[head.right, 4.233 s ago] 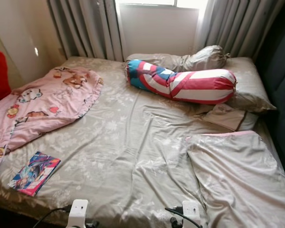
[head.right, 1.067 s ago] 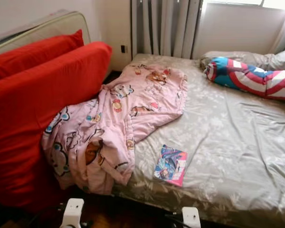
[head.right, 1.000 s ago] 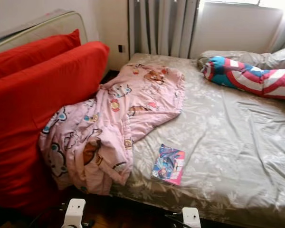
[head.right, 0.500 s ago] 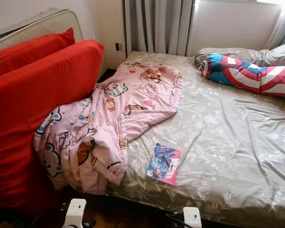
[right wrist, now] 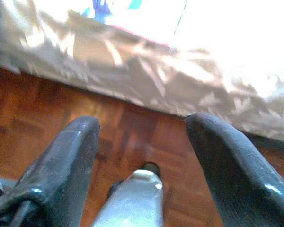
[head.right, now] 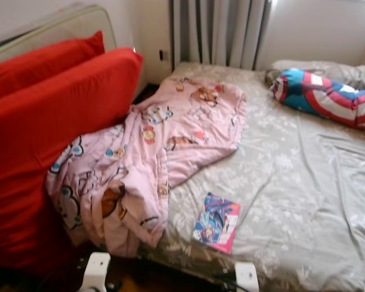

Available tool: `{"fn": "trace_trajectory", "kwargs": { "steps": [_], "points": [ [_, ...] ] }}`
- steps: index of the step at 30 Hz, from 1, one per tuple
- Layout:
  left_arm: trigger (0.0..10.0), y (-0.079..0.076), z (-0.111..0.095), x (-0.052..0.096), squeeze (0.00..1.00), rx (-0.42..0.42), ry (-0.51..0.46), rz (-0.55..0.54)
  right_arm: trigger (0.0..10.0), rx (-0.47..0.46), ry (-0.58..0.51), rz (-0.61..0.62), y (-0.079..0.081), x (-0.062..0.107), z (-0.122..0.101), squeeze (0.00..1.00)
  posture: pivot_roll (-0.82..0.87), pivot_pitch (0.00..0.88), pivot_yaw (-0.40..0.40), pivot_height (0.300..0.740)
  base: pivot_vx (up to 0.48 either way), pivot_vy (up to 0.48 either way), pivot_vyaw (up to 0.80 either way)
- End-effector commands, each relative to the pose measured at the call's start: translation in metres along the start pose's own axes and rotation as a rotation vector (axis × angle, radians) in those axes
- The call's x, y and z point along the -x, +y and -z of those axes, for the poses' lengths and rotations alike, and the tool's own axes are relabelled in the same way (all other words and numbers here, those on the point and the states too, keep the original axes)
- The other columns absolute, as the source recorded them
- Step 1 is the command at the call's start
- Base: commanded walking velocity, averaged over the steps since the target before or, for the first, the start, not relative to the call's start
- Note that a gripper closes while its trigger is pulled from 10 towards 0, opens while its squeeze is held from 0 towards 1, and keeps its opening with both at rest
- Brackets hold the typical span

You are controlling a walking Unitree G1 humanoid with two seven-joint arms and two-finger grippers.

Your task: Clean up the room

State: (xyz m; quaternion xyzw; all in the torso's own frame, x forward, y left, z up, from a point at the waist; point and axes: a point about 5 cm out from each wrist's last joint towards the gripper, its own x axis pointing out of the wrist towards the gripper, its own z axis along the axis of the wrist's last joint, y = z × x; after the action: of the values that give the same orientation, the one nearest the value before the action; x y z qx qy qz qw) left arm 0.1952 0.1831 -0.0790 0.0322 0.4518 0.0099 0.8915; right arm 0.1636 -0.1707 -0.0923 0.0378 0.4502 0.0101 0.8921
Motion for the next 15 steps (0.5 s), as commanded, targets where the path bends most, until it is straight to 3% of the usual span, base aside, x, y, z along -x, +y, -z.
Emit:
{"fn": "trace_trajectory", "kwargs": {
  "steps": [1, 9, 15],
  "points": [
    [10.0, -0.0067, -0.0021, -0.0005, 0.0, -0.001, -0.008, 0.019, 10.0, 0.006, 0.016, 0.017, -0.0078, 0.0023, 0.005, 0.0, -0.06, 0.0, 0.005, 0.74, 0.319, 0.0, 0.0],
    [10.0, -0.0068, -0.0027, -0.0006, 0.0, -0.004, -0.012, 0.021, 10.0, -0.002, 0.0, 0.007, -0.007, 0.0023, 0.0037, 0.0, -0.06, 0.0, 0.006, 0.74, 0.32, 0.0, 0.0],
    [10.0, -0.0059, -0.0046, -0.0004, 0.0, 0.0, -0.037, 0.01, 10.0, 0.002, -0.028, 0.003, -0.0065, 0.0024, 0.0014, 0.0, -0.06, 0.0, 0.006, 0.74, 0.0, 0.0, 0.0]
  ]
}}
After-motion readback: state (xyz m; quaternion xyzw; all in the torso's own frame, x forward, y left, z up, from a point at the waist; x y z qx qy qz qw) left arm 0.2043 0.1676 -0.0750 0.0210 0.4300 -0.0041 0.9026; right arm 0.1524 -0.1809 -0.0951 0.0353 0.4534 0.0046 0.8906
